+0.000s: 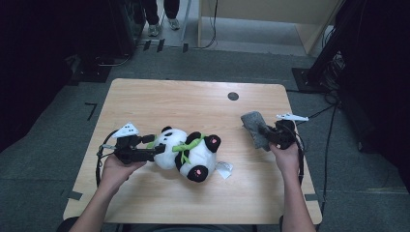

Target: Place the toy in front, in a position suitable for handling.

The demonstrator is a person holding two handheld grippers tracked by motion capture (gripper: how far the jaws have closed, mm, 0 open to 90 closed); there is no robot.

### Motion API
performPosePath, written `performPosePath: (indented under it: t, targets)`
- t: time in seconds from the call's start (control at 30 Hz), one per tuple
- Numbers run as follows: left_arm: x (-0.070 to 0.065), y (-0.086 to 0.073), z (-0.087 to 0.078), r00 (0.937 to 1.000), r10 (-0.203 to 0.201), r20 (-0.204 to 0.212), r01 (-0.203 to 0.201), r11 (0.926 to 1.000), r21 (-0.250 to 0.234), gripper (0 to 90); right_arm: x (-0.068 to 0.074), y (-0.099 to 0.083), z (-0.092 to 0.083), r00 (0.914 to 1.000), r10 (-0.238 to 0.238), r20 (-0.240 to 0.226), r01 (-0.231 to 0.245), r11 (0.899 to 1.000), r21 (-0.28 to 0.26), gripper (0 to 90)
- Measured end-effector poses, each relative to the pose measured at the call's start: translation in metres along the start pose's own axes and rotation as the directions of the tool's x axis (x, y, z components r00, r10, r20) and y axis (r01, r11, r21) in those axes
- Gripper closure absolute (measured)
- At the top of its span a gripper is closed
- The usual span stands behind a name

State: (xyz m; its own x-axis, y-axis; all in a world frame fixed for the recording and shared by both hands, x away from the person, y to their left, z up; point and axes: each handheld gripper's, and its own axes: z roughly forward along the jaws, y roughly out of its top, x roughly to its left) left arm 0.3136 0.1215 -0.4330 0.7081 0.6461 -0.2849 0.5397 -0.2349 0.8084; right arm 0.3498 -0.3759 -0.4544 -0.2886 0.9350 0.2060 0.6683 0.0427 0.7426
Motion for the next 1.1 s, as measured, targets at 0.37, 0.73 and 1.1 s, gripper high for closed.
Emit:
performPosePath:
  t: [0.37, 0.73, 1.1]
  targets:
    - [0.006, -0.014, 0.019, 0.9936, 0.112, 0.009, -0.112, 0.9935, 0.017, 25.3, 0.038, 0.008, -0.016, 0.9963, -0.047, -0.072, 0.044, 0.998, -0.033, 74.4]
    - [0.020, -0.015, 0.034, 0.9988, 0.009, 0.048, -0.013, 0.9974, 0.070, 7.1, 0.085, 0.029, -0.041, 0.9769, -0.147, -0.156, 0.131, 0.986, -0.105, 74.4]
    - [0.029, -0.019, 0.040, 0.9950, -0.026, 0.097, 0.016, 0.9953, 0.096, 23.4, 0.137, 0.046, -0.039, 0.9310, -0.271, -0.245, 0.250, 0.962, -0.114, 74.8]
